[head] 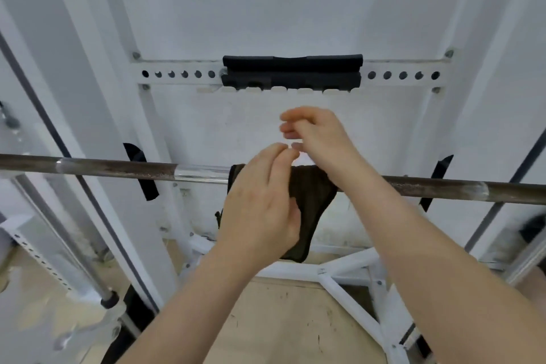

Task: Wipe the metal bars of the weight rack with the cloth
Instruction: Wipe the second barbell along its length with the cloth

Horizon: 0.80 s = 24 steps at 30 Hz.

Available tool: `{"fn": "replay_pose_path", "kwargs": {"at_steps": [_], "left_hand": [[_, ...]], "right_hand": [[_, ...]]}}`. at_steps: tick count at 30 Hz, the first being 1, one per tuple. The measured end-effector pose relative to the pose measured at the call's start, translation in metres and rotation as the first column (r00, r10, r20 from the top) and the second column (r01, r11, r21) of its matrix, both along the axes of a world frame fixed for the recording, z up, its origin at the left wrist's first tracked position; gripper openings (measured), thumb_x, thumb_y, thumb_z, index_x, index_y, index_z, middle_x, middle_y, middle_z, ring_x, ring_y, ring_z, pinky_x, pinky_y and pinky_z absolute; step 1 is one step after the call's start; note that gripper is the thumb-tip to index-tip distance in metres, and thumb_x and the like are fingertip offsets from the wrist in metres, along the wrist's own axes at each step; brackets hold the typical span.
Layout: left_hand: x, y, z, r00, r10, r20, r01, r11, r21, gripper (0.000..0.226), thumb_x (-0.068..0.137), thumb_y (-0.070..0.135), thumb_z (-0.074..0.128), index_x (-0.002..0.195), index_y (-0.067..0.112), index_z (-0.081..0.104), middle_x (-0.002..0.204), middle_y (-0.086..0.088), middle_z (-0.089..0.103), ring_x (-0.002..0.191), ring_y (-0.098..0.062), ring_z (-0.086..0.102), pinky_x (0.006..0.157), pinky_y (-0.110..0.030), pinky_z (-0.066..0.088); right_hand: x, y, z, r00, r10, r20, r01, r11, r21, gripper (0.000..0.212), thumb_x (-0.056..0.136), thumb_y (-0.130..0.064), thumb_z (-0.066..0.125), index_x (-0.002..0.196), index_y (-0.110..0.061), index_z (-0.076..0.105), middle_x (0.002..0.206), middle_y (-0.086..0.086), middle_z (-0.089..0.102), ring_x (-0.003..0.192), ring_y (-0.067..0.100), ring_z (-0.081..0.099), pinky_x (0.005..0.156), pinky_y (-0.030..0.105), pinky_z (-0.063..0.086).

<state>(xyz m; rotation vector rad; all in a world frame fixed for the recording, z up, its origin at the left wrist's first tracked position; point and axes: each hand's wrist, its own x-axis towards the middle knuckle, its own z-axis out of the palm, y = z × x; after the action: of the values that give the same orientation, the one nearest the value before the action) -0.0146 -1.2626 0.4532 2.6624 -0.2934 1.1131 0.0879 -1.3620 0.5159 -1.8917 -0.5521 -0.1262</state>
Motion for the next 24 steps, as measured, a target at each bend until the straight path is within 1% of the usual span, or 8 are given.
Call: {"fn": "replay_pose_path", "kwargs": {"at_steps": [2,4,6,10,13,15,18,24], "left_hand": [[0.021,0.001,-0.011,0.988,0.108,-0.110,-0.076,0.963,0.259,0.068,0.072,0.039,0.071,0.131,0.011,0.049,0.125,-0.006,0.056,0.116,-0.026,0.052,0.105,-0.042,0.037],[0.040,0.002,-0.010,0.982,0.172,-0.080,-0.128,0.911,0.391,0.047,0.073,0.043,0.072,0.107,0.014,0.057,0.093,-0.004,0.060,0.086,-0.027,0.059,0.078,-0.038,0.046],[0.055,0.006,0.009,0.960,0.235,-0.155,-0.141,0.878,0.457,0.028,0.083,0.043,0.061,0.090,0.018,0.051,0.074,0.001,0.054,0.066,-0.024,0.054,0.055,-0.031,0.034],[0.072,0.021,0.042,0.762,0.154,-0.629,0.048,0.955,0.292,0.023,0.078,0.047,0.058,0.079,0.024,0.060,0.070,0.003,0.061,0.064,-0.018,0.058,0.055,-0.026,0.039],[0.071,0.046,0.054,0.607,0.110,-0.787,0.065,0.980,0.187,0.023,0.075,0.049,0.064,0.077,0.026,0.063,0.074,0.003,0.065,0.069,-0.015,0.062,0.063,-0.030,0.049],[0.069,0.045,0.052,0.657,0.195,-0.729,0.039,0.956,0.290,0.024,0.077,0.049,0.061,0.082,0.025,0.063,0.073,0.004,0.063,0.067,-0.016,0.060,0.060,-0.029,0.047],[0.070,-0.009,0.022,0.924,0.209,-0.320,-0.027,0.871,0.490,0.023,0.086,0.039,0.053,0.085,0.017,0.048,0.062,0.006,0.043,0.056,-0.017,0.044,0.047,-0.026,0.022],[0.079,-0.046,0.012,0.957,0.148,-0.249,-0.041,0.920,0.389,0.027,0.091,0.043,0.049,0.076,0.022,0.046,0.055,0.006,0.036,0.045,-0.014,0.031,0.046,-0.026,0.017]], "right_hand": [[0.006,-0.037,-0.004,0.975,-0.199,0.104,0.211,0.969,-0.130,0.029,0.091,-0.013,0.042,0.103,-0.022,0.067,0.093,-0.002,0.070,0.089,0.016,0.066,0.087,0.038,0.053],[0.001,-0.059,-0.015,0.956,-0.245,0.163,0.289,0.884,-0.366,0.025,0.093,-0.022,0.042,0.094,-0.024,0.067,0.084,-0.004,0.068,0.082,0.019,0.064,0.078,0.037,0.052],[-0.002,-0.061,-0.027,0.925,-0.271,0.268,0.376,0.761,-0.529,0.032,0.096,-0.033,0.038,0.078,-0.021,0.063,0.072,-0.004,0.062,0.073,0.023,0.060,0.066,0.034,0.046],[-0.001,-0.058,-0.036,0.861,-0.299,0.411,0.501,0.636,-0.587,0.050,0.097,-0.038,0.031,0.060,-0.011,0.051,0.059,0.003,0.055,0.057,0.025,0.052,0.055,0.031,0.037],[0.001,-0.056,-0.036,0.867,-0.294,0.403,0.494,0.613,-0.617,0.048,0.096,-0.034,0.031,0.058,-0.011,0.047,0.057,0.004,0.053,0.054,0.025,0.049,0.053,0.031,0.034],[0.000,-0.052,-0.038,0.849,-0.301,0.435,0.523,0.597,-0.608,0.046,0.097,-0.032,0.031,0.058,-0.012,0.042,0.059,0.003,0.051,0.053,0.024,0.046,0.053,0.032,0.031],[0.000,-0.051,-0.038,0.838,-0.322,0.441,0.540,0.608,-0.583,0.043,0.101,-0.031,0.027,0.061,-0.018,0.039,0.063,-0.002,0.047,0.063,0.026,0.050,0.060,0.034,0.033],[0.005,-0.059,-0.034,0.861,-0.368,0.352,0.504,0.715,-0.485,0.045,0.101,-0.038,0.024,0.072,-0.017,0.052,0.075,0.000,0.061,0.075,0.027,0.056,0.067,0.037,0.042]]}}
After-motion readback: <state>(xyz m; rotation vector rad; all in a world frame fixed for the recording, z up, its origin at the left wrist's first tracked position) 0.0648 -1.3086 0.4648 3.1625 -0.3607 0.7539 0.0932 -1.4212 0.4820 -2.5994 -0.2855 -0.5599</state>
